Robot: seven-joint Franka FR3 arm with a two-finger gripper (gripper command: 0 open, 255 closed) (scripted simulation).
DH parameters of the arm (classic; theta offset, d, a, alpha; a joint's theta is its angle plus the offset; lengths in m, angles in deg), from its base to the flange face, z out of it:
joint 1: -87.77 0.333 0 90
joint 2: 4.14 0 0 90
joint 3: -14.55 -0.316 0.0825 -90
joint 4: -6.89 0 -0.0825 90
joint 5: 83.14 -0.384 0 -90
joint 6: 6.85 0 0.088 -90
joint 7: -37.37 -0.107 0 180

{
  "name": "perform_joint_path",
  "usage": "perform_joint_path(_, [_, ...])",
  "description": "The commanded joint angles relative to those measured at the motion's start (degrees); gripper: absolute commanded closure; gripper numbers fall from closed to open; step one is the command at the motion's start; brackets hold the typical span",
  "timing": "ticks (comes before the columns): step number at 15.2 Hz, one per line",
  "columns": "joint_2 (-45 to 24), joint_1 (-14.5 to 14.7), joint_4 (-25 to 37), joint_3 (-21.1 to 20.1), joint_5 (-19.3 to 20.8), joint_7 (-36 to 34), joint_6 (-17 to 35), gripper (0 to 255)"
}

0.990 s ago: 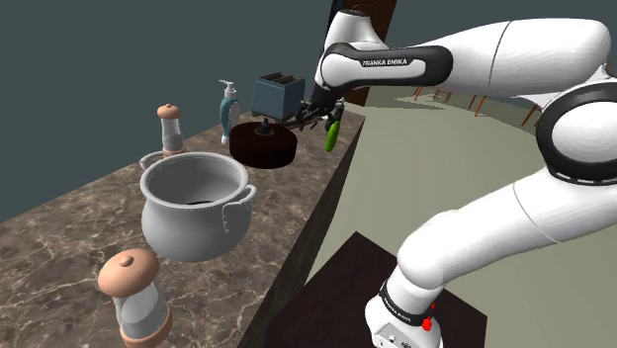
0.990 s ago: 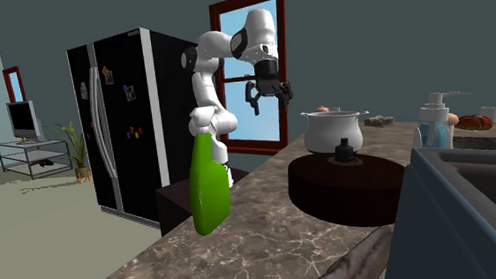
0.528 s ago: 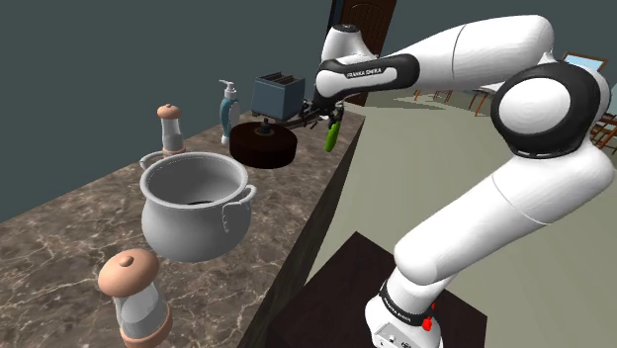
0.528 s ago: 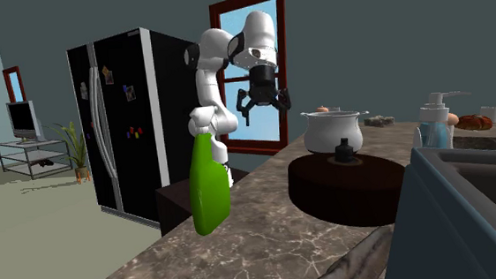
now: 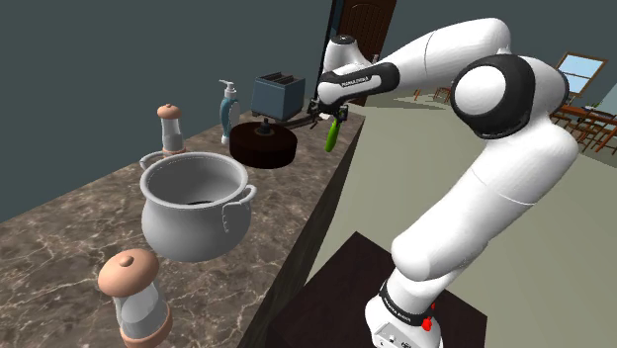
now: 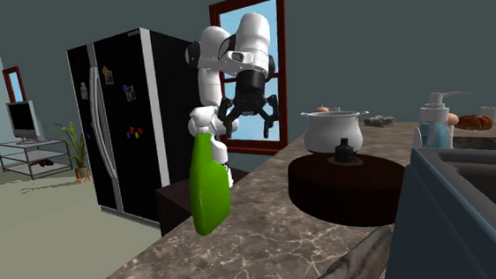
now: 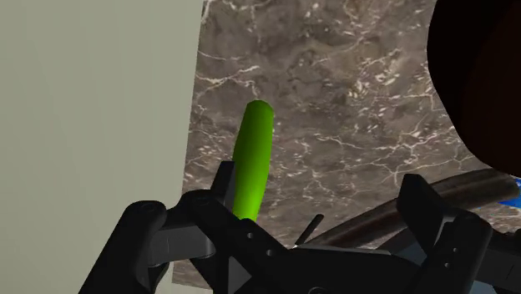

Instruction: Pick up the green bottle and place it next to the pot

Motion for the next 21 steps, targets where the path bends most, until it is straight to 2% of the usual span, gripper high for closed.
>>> perform_joint_path(1, [-2.86,-1.25,2.59,0.55,2.05,-3.57,0.69,0])
perform_joint_path(6, [-8.12,-3.56,7.31,2.50,6.26,-11.19,1.90,0])
perform_joint_path(14, [-12.25,-4.42,7.36,3.40,7.28,-11.82,6.29,0])
perform_joint_path(21, [-12.26,-4.41,7.38,3.40,7.28,-11.82,6.27,0])
